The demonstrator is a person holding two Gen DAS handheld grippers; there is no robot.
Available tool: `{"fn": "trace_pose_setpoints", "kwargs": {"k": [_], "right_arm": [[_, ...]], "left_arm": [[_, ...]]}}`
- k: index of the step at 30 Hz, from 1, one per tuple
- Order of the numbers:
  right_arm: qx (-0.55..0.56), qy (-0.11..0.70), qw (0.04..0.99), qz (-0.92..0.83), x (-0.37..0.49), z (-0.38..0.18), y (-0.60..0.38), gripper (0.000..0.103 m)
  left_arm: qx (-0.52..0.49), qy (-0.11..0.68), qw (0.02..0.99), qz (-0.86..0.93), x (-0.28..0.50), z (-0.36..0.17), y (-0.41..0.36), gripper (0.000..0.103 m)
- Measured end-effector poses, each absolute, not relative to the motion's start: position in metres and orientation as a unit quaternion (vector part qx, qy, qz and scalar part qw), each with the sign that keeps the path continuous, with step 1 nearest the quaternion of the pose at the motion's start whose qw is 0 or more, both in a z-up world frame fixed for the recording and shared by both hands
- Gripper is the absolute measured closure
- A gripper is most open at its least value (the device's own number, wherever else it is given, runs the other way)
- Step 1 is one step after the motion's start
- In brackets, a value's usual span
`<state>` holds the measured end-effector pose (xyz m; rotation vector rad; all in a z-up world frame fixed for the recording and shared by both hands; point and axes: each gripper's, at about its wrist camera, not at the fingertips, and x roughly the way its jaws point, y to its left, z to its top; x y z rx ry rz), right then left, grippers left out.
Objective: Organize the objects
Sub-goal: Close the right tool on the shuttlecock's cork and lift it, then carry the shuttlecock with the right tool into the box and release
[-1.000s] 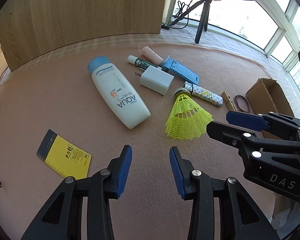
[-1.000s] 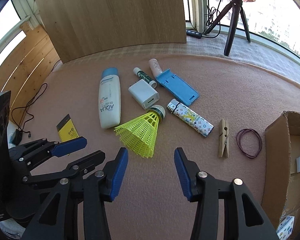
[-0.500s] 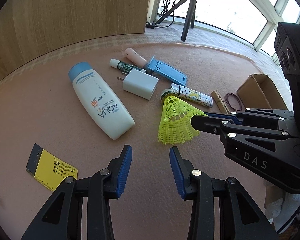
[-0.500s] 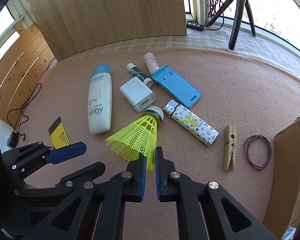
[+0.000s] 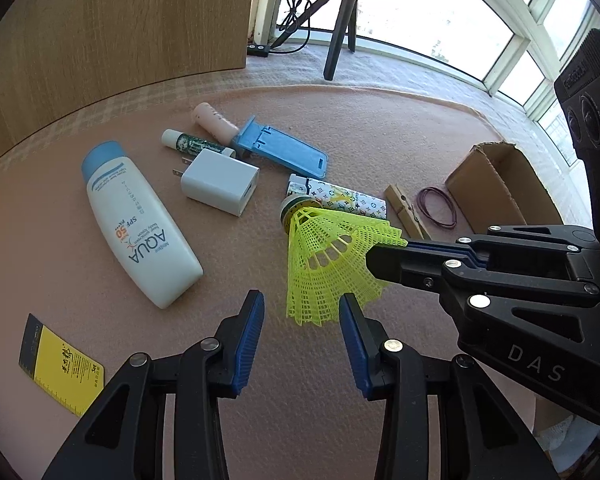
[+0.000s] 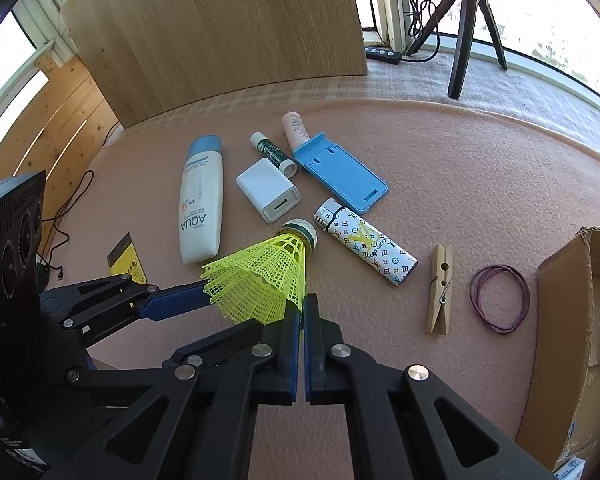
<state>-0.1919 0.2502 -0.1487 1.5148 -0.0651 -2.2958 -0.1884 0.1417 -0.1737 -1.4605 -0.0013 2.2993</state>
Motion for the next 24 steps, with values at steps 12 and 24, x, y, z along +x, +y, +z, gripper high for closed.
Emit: {"fn": "trace_pose_setpoints", "kwargs": {"k": [12,24], "right_arm": [[0.514,-0.042,0.190,-0.835,-0.158,-0.113,0.287,0.101],[0.484,-0.074,0.138,-0.861,-0.109,-0.075,0.368,0.101]], "left_arm": [[-0.488,0.005,0.256,0.835,-0.159,-0.134,0.184,0.065],[-0.451,0.042,0.329,0.829,-0.126,-0.094,0.279,0.065]]}}
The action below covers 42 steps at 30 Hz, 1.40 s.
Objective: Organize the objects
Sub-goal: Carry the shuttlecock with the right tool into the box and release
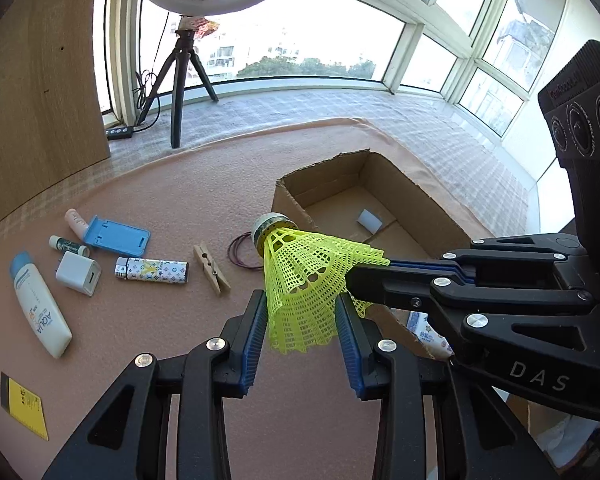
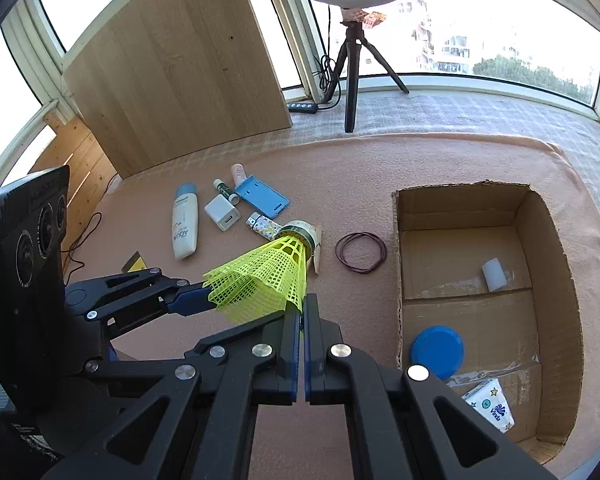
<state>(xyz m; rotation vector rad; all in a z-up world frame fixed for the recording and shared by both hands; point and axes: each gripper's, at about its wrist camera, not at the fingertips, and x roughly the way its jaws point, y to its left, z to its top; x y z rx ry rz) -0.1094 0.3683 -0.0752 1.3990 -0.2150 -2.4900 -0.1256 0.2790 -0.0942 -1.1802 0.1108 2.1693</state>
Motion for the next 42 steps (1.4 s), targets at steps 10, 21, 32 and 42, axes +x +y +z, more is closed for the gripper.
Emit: {"fn": "trace_pose_setpoints", "kwargs": {"k": [10,21,32,42], "right_arm": [[0.468,-0.095,0.066,-0.876,-0.076,-0.060,0.450,0.101],[0.460,-0.114,0.015,-0.880,-0.047,-0.058,0.509,0.101],[0.461,-0.120,-0.007,-0.879,-0.044,-0.058,0.520,0.063],[0.467,-0.122,0.011,-0.876,-0.054,-0.062,0.505,0.063]], "left_arm": [[-0.436,0.070,0.389,0.809,-0.099,-0.081,0.374,0.065],[-0.428,0.098,0.425,0.792,-0.075,-0.075,0.435,0.065],[-0.452,0.088,0.396,0.794,-0.083,-0.082,0.426,0.049],[-0.462,0.071,0.359,0.808,-0.096,-0.085,0.381,0.049]]}}
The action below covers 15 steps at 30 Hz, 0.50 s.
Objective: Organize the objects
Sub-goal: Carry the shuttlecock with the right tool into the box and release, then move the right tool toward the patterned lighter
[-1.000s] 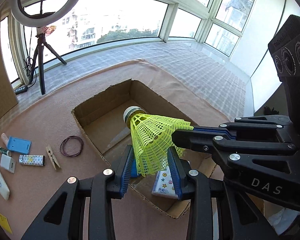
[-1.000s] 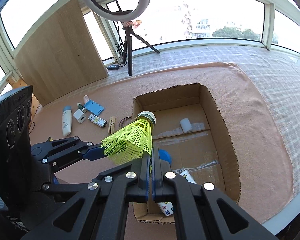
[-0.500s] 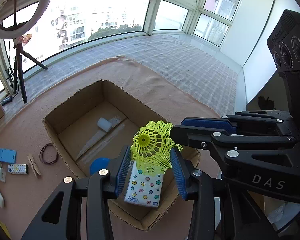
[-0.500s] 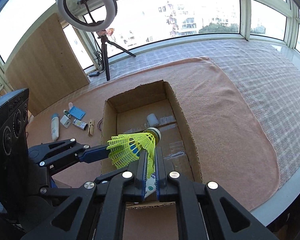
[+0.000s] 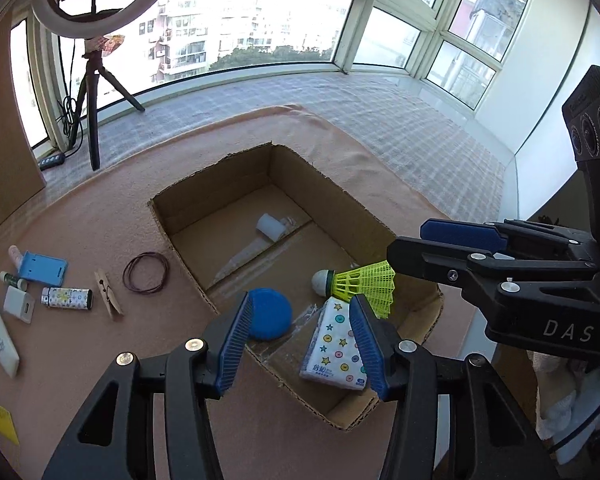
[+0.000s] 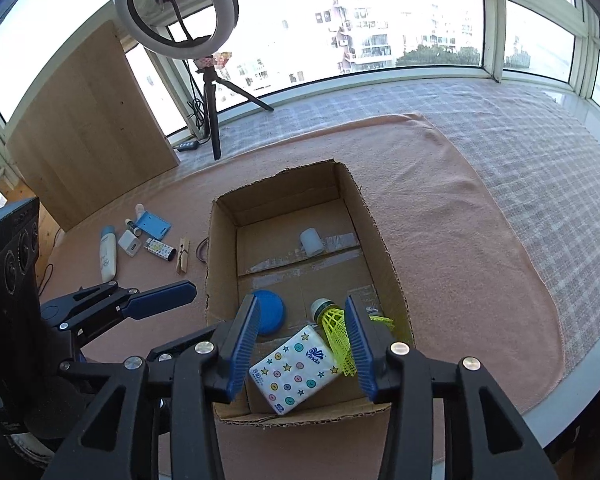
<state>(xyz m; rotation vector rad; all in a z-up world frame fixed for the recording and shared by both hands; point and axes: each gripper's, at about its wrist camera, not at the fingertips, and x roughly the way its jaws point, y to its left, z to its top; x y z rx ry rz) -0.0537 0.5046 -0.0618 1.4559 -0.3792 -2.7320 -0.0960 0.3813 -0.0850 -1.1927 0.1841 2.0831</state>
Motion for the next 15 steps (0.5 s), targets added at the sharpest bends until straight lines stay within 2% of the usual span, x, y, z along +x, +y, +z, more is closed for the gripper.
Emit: {"fn": "trace_pose_setpoints", "kwargs": {"k": [15], "right_arm": [[0.481,-0.104,0.082,-0.867,-0.086,-0.067,0.435,0.063]], "left_arm": [[-0.494,0.036,0.257,0.829,-0.114,-0.109,0.259,0.049]]}}
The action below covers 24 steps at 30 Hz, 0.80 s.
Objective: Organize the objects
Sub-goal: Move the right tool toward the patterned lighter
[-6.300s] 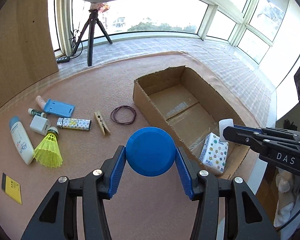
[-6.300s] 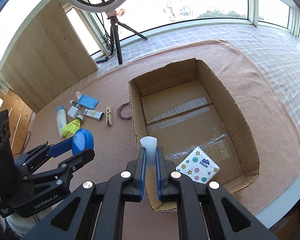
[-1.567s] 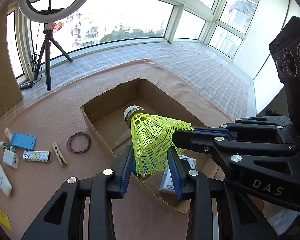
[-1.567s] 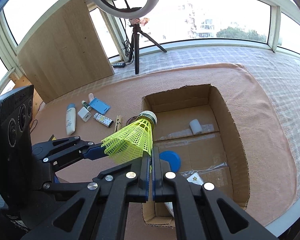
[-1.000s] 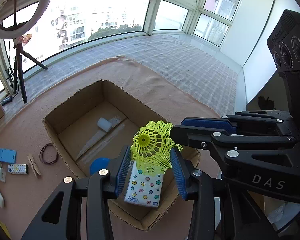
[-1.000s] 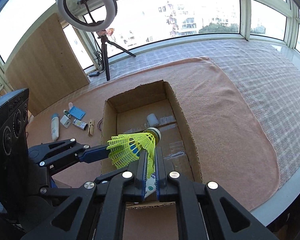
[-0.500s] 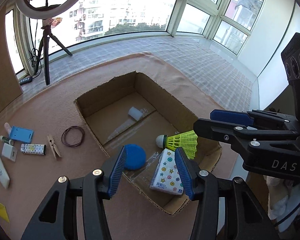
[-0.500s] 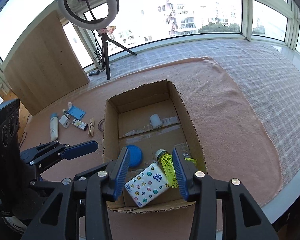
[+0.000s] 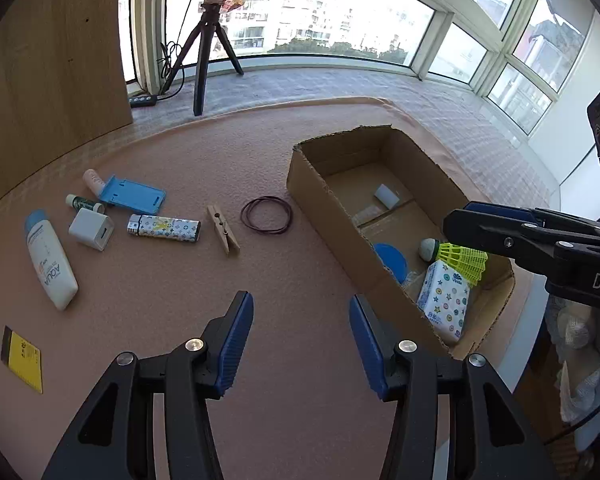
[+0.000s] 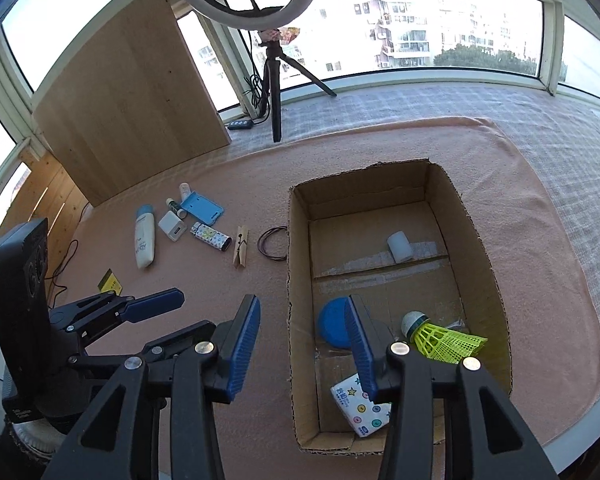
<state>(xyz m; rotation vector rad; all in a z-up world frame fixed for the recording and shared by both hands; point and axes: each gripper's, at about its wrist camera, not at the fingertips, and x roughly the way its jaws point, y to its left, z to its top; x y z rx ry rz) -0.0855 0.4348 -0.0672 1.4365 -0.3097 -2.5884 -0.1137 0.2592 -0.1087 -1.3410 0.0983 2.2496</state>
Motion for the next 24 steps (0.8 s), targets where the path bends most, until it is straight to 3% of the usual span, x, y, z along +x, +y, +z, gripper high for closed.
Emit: {"fn": "trace_pose_setpoints", "kwargs": {"k": [12,24], "right_arm": [[0.507,-0.072,0.164,-0.843,-0.153,-0.083,0.345,0.063],[0.560,-0.065,0.178,-0.806,-0.230,-0.140,0.281,0.064]], "left_arm": [[-0.517,-0.013,0.155,0.842,-0.113,-0.127,0.128,0.049],[-0.521,-0.040,0.116,0.845,-0.104,-0.130,0.068,0.049]]}}
